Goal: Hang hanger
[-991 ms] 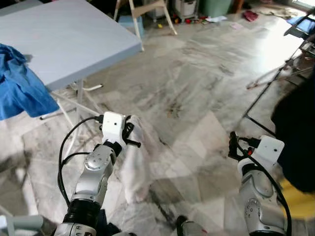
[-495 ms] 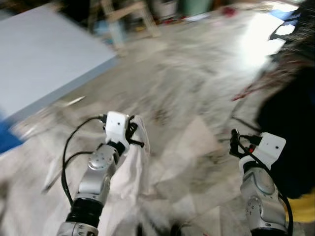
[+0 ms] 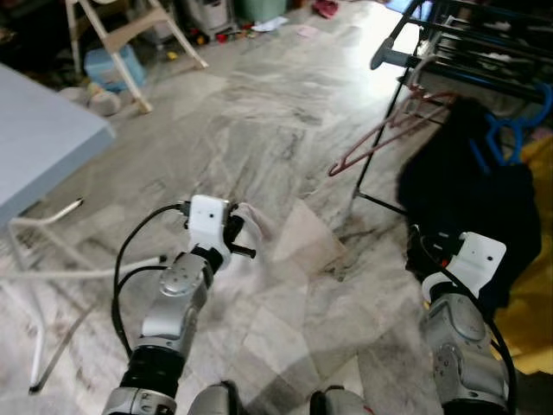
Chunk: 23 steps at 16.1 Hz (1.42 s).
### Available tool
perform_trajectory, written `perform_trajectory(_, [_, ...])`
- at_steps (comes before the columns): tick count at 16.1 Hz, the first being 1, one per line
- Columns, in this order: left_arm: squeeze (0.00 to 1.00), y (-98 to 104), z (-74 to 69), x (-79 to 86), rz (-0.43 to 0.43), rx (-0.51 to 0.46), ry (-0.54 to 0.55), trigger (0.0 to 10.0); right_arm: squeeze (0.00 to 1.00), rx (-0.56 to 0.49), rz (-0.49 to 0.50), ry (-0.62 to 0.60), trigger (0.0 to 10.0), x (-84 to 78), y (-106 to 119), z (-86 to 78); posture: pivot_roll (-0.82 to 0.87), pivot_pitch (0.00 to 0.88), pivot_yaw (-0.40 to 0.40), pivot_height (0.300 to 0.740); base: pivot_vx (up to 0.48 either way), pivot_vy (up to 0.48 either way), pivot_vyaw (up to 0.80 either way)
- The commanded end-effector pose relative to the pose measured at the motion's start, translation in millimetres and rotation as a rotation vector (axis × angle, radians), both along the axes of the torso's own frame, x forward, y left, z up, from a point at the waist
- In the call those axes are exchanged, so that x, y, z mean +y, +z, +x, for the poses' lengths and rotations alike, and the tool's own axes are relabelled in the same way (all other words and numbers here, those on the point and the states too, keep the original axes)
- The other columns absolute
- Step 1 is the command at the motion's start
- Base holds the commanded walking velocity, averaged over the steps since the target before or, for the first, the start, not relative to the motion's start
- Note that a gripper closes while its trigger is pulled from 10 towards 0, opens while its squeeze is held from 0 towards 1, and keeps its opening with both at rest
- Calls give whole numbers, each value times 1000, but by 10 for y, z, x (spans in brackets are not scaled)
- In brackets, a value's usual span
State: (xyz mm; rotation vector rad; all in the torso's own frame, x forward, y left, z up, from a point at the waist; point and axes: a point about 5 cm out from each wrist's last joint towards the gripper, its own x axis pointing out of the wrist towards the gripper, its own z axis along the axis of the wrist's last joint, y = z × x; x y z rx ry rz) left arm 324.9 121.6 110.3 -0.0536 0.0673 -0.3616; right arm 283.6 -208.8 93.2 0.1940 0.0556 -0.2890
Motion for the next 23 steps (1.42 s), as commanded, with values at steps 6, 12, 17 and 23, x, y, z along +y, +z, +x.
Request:
perform_trajectory(6, [0,-46,-12,114,0,33,30,10000,0,13,24,23,10000,82,-44,-14,-64,184,49,740,0,41,0])
perform_trajectory(12, [0,-37,0,133,6,28,24,10000,0,12,42,26,10000,86,-53,-33,-66,190,50,740,0,358,0])
perform_trajectory(17, [0,-13,9,148,11,18,16,10000,0,0,53,35,10000,126,-42,-37,-65,192,60,740,0,473,0])
perform_trajectory(23, [0,-6,11,108,35,7,-26,10000,0,-3,40,4,10000,105,-39,-56,-72,189,78,740,0,466,0])
